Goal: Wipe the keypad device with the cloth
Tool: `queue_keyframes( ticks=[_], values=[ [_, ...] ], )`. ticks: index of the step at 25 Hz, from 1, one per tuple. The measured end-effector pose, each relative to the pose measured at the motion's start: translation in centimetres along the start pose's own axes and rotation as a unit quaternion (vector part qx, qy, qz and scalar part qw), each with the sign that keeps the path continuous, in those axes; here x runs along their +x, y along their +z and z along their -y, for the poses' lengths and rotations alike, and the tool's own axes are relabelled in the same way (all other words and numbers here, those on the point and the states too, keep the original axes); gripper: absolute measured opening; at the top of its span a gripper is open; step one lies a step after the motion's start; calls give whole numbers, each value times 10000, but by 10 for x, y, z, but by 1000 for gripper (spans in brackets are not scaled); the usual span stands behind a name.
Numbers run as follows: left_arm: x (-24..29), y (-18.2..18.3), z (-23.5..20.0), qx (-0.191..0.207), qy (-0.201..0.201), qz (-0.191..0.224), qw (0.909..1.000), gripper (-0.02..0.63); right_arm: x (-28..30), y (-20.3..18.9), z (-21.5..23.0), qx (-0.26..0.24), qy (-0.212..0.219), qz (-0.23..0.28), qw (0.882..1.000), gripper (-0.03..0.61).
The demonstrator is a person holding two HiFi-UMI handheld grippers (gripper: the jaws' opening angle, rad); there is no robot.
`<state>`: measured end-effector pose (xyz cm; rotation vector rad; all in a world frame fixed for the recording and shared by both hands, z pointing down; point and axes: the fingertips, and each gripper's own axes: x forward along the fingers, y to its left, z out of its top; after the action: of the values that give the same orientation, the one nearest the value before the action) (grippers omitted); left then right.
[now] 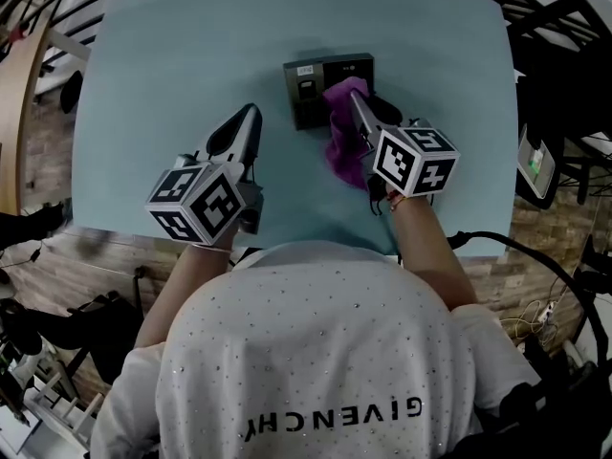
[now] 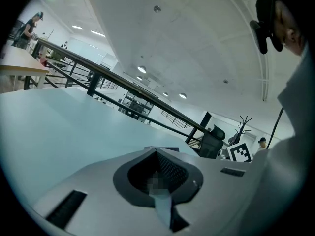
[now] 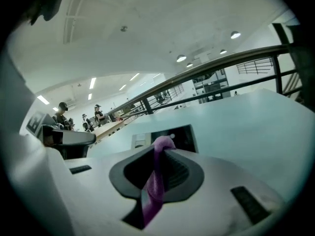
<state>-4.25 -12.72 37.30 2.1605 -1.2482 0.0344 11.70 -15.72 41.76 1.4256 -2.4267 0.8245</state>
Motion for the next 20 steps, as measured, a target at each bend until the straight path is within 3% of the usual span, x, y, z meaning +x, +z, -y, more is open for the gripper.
queue_keyframes(
  ticks=[10, 20],
  values=[
    [-8, 1, -5, -265, -154, 84, 9995, 0, 34, -28, -73, -316, 938, -672, 9928, 37],
    [-12, -5, -19, -459, -90, 77, 9989, 0, 46, -39, -73, -602, 894, -874, 9903, 37]
  ],
)
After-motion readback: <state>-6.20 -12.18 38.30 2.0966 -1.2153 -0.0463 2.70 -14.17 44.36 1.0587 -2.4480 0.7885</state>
